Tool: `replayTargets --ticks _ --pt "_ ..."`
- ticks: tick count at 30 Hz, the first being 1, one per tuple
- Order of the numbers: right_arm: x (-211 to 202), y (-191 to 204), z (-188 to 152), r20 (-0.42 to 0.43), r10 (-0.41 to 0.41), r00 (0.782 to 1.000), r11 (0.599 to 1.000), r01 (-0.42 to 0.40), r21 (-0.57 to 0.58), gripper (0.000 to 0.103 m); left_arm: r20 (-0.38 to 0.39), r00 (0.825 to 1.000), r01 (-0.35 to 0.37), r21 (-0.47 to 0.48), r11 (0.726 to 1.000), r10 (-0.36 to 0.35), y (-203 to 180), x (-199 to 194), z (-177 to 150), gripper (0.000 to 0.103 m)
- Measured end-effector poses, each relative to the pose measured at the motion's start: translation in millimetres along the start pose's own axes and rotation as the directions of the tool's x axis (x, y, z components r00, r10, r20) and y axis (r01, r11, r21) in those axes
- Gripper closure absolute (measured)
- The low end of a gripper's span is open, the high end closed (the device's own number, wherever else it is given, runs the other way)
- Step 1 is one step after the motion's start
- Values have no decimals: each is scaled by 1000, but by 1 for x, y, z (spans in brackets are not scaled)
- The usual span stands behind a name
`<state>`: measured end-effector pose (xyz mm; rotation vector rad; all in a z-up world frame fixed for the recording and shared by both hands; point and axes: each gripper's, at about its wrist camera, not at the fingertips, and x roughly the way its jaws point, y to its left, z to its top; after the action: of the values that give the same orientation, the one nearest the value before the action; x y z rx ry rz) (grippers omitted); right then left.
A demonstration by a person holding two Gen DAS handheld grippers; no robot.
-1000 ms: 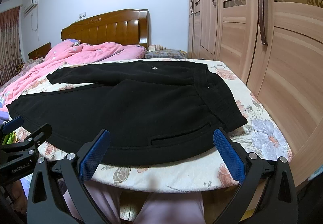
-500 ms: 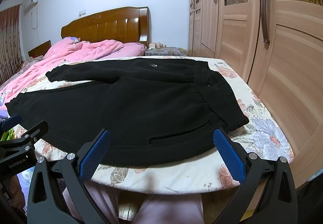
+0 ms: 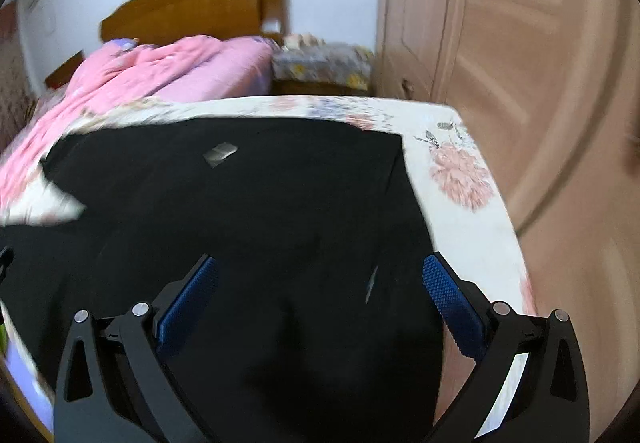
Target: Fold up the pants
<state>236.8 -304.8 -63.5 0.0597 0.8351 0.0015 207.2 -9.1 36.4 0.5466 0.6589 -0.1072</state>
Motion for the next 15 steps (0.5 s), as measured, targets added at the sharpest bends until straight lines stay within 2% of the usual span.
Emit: replayTargets --ticks 2,3,6,8,9,10,12,13,14,15 --pt "36 -25 29 -51 43 998 997 -40 62 4 -66 989 131 -24 991 -132 14 36 22 1" --pt "57 -37 45 -70 66 995 994 -60 87 4 -108 969 216 -76 973 -223 24 65 36 1" --pt "103 -52 79 -116 97 988 994 -90 67 4 -97 938 310 -193 931 -332 45 120 57 2" --pt "127 -54 96 -144 93 985 996 -93 4 4 -63 893 419 -247 874 -446 62 163 71 2" --pt "140 -57 106 -158 91 983 995 -96 -22 4 -54 875 451 -270 851 -481 68 177 74 2" --pt "149 -59 112 -170 108 980 992 -116 -40 4 -44 849 490 -310 815 -527 79 199 81 2" --pt "161 -57 122 -187 145 971 983 -164 -86 4 -29 812 541 -333 772 -582 89 223 91 2" --pt "166 -55 125 -199 156 968 977 -181 -113 4 -21 783 580 -337 741 -622 95 238 96 2" --pt "174 -51 127 -224 167 960 966 -204 -156 4 -19 767 600 -334 727 -641 96 248 102 2" --pt "177 -48 126 -240 174 955 959 -220 -178 4 -25 759 609 -325 724 -650 97 254 102 2"
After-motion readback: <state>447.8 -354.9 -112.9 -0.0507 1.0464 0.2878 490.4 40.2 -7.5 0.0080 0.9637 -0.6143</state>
